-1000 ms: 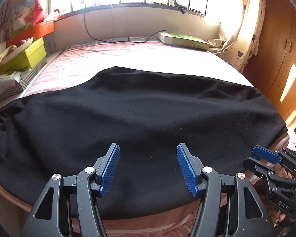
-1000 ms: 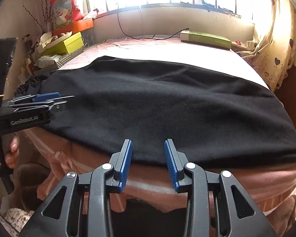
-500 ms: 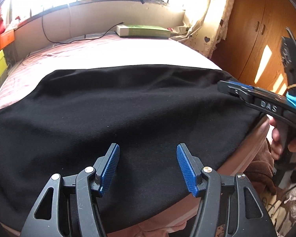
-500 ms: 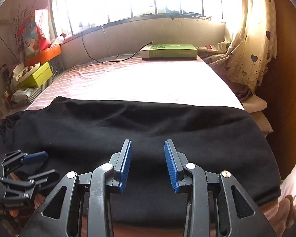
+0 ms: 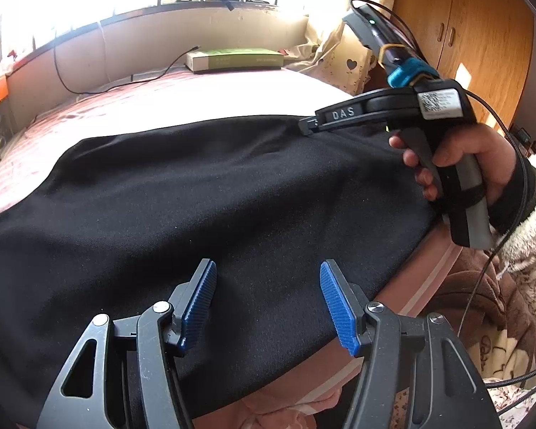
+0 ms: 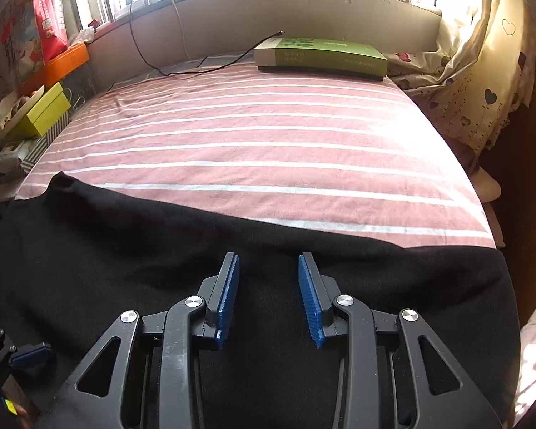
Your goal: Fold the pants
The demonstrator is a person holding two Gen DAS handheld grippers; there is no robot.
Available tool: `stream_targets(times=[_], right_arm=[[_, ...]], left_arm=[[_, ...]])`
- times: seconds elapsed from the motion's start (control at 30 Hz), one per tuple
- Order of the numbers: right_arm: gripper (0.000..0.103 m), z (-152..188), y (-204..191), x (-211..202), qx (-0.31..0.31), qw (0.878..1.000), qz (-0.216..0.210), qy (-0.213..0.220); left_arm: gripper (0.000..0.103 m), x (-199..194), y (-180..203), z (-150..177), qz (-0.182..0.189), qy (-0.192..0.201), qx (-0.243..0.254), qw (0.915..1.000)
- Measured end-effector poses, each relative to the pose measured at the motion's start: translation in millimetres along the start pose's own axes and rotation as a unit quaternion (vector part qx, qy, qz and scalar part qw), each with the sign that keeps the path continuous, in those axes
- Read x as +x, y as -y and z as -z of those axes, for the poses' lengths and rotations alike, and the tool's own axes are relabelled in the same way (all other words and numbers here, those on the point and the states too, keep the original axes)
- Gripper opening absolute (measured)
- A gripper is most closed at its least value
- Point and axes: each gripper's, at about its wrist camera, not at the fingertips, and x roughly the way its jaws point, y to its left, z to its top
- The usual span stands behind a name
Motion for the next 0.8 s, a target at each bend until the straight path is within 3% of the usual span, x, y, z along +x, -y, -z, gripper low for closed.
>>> stream_targets(times=[0.13, 0.23, 0.3, 0.47, 0.6, 0.73, 0.8], right_arm=[[0.035, -19.9, 6.6, 11.3, 0.009, 1.0, 0.0, -0.008], [0.035, -25.9, 24.0, 15.5, 0.065, 0.997, -0.02, -0.02], [0.035, -25.0, 31.0, 1.5, 0.078, 0.997, -0.028, -0.006], [0.035, -3.2, 43.2, -46.7, 0.038, 0.999, -0.026, 0.029], [0.035, 29.3, 58.4, -58.8, 0.021, 1.0, 0.001, 0.01], [0.035, 46.6, 77.0, -41.7, 0.025, 0.998, 0.05, -0.006], [0.035, 44.7, 88.9, -38.2, 0.042, 0.998, 0.049, 0.015]], left_arm=[[0.084, -1.5, 0.4, 1.6, 0.002, 0.0, 0.007, 1.0], [0.084, -4.5, -1.8, -0.4, 0.014, -0.005, 0.008, 0.9999], [0.085, -6.0, -4.5, -5.5, 0.023, -0.006, 0.006, 0.9997], [0.084, -17.1, -4.8, -22.1, 0.028, 0.03, 0.021, 0.999], [0.085, -8.9, -7.3, -28.4, 0.031, 0.029, 0.016, 0.999], [0.084, 9.7, -3.1, -25.8, 0.051, -0.01, 0.004, 0.9986], [0.084, 11.8, 1.7, -20.8, 0.06, -0.02, 0.013, 0.9979]])
